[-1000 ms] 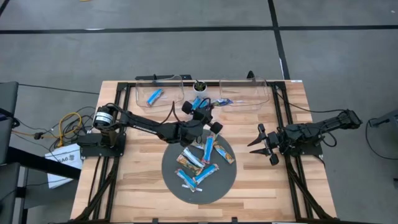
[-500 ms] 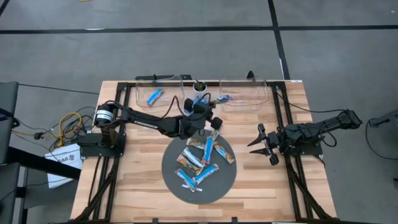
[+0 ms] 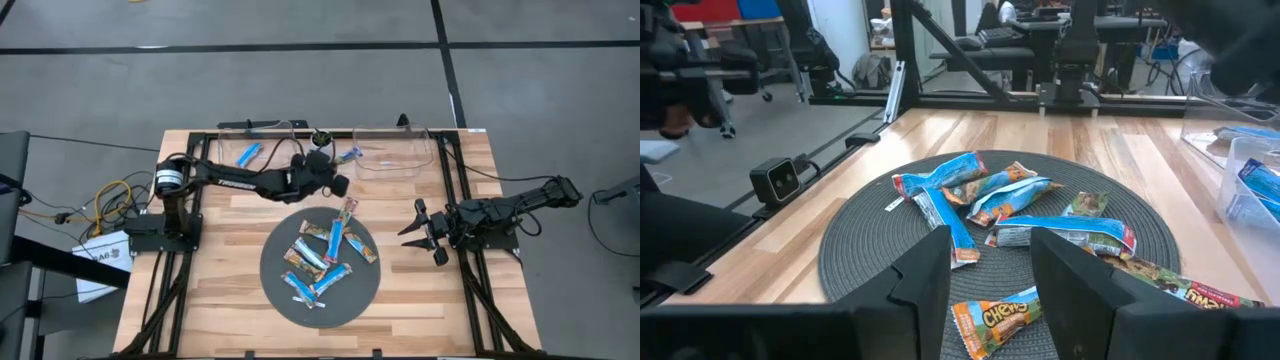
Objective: Pick and place Granola Bars by type
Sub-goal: Put the blue granola bar into the white bin, then put the yellow granola bar into the right transparent bin
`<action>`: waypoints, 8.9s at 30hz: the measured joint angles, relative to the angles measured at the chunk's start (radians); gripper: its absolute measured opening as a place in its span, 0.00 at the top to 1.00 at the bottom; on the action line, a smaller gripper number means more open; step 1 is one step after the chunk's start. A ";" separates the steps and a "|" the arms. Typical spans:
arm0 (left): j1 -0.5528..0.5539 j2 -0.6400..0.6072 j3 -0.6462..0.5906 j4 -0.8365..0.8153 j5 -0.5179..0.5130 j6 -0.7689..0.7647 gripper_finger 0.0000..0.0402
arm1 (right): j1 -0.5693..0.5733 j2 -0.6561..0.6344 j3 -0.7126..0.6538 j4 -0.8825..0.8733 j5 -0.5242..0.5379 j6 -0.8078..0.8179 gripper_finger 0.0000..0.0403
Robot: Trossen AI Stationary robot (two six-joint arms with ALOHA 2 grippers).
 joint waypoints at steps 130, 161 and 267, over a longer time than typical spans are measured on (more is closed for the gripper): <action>-0.548 0.000 -0.016 -0.419 0.360 0.671 0.65 | 0.000 0.000 0.000 0.000 0.000 0.000 0.67; -0.508 0.058 -0.016 -0.552 0.411 0.682 0.65 | 0.000 0.001 0.000 0.000 0.000 0.000 0.67; -0.288 -0.246 0.014 0.421 0.437 0.687 0.92 | 0.001 0.217 0.059 0.398 0.144 0.071 0.60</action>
